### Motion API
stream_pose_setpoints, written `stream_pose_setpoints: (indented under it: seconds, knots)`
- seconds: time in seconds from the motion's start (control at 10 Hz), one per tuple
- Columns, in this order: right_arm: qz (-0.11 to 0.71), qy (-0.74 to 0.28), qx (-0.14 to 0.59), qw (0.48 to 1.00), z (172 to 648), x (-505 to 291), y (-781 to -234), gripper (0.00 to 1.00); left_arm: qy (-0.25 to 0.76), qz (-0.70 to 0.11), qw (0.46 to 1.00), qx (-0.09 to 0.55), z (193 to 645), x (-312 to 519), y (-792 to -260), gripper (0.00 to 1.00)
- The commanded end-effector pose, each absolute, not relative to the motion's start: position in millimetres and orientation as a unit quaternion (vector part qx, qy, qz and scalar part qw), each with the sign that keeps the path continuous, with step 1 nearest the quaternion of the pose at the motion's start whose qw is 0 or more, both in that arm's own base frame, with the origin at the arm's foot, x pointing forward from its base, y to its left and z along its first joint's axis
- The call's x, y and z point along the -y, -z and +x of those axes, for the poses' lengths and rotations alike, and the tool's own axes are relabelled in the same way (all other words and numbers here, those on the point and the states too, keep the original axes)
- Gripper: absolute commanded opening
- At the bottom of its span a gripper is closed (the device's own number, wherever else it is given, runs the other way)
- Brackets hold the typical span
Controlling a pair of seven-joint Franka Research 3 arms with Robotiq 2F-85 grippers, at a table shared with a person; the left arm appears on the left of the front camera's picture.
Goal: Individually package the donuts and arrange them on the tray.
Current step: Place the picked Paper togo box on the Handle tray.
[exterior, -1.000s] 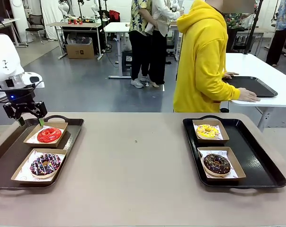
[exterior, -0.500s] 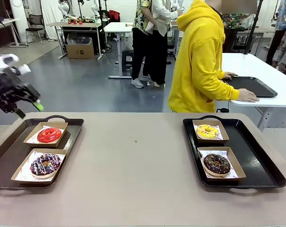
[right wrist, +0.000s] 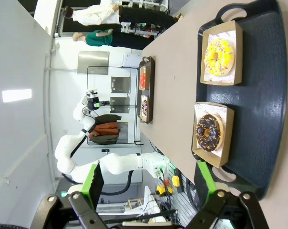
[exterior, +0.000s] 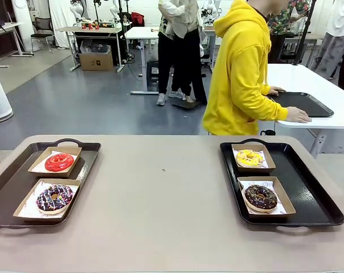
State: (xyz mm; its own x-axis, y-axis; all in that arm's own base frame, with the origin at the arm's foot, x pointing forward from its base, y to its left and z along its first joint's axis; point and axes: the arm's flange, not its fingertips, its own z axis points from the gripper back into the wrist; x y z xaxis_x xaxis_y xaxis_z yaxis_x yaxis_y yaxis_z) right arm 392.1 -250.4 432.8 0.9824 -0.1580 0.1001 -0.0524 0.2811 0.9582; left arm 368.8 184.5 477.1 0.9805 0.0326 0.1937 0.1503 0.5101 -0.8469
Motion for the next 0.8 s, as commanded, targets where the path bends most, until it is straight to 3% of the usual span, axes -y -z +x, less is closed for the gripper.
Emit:
stream_pose_setpoints:
  seconds: [0.0, 0.7]
  knots:
    - [0.599, 0.033, 0.088, 0.795, 391.2, 249.6, -434.4, 1.00, 0.023, -0.526, 0.848, 0.050, 400.7, -215.3, -449.7, 0.87]
    - [0.599, 0.033, 0.088, 0.795, 391.2, 249.6, -434.4, 1.00, 0.027, -0.546, 0.837, 0.022, 423.1, -240.1, -385.8, 0.87]
